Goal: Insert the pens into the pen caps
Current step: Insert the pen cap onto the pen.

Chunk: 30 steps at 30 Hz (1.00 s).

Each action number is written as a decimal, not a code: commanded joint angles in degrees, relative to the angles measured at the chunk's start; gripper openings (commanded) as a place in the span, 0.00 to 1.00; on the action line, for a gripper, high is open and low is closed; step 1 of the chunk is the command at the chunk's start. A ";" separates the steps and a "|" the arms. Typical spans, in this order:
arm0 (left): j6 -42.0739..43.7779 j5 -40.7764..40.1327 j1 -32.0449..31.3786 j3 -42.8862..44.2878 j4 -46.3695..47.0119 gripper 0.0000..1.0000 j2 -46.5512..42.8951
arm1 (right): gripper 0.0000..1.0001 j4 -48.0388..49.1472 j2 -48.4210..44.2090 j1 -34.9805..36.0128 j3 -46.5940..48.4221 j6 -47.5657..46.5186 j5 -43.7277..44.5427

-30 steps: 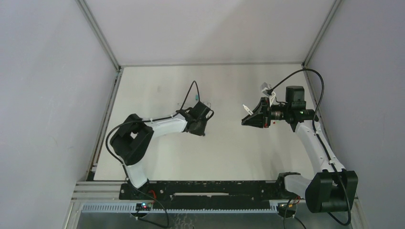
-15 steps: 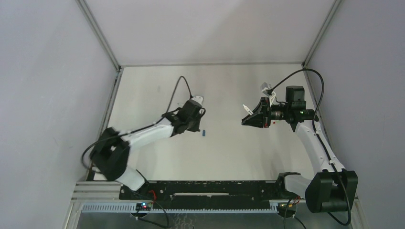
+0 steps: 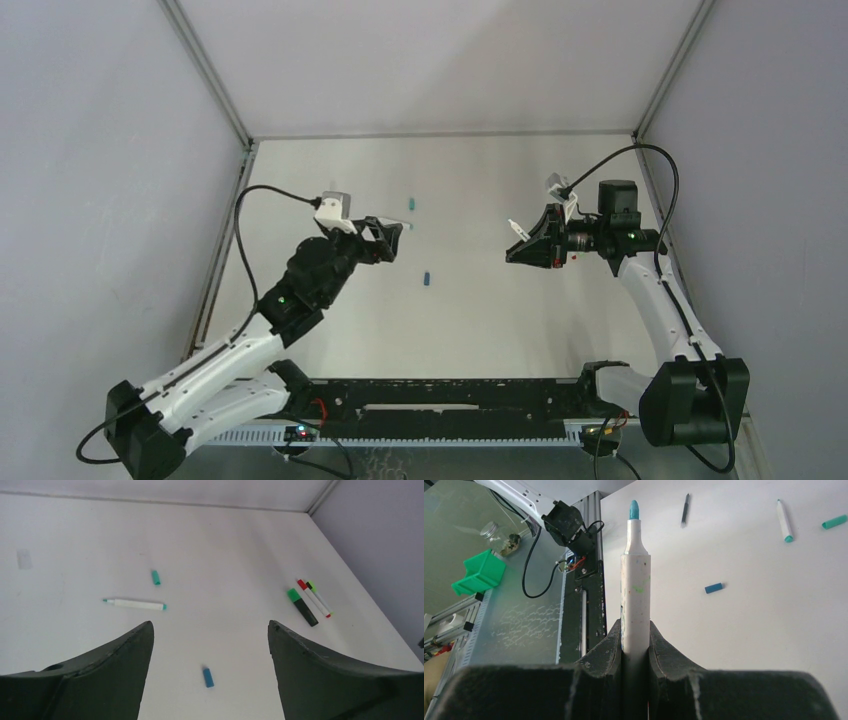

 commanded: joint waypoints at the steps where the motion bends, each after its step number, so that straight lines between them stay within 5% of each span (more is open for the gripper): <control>1: -3.48 4.90 1.63 -1.98 2.93 0.88 2.69 | 0.00 0.52 -1.40 -0.42 2.40 -0.65 -1.12; 7: -11.30 12.72 1.62 1.48 -1.95 0.88 14.55 | 0.00 0.35 -1.23 -0.42 2.40 -0.71 -1.16; 18: -15.41 4.87 -1.03 21.37 -27.76 0.78 42.47 | 0.00 0.37 -1.37 -0.42 2.40 -0.72 -1.03; 30: -12.51 10.26 -1.20 31.73 -32.52 0.51 55.90 | 0.00 0.52 -1.32 -0.51 2.40 -0.75 -1.16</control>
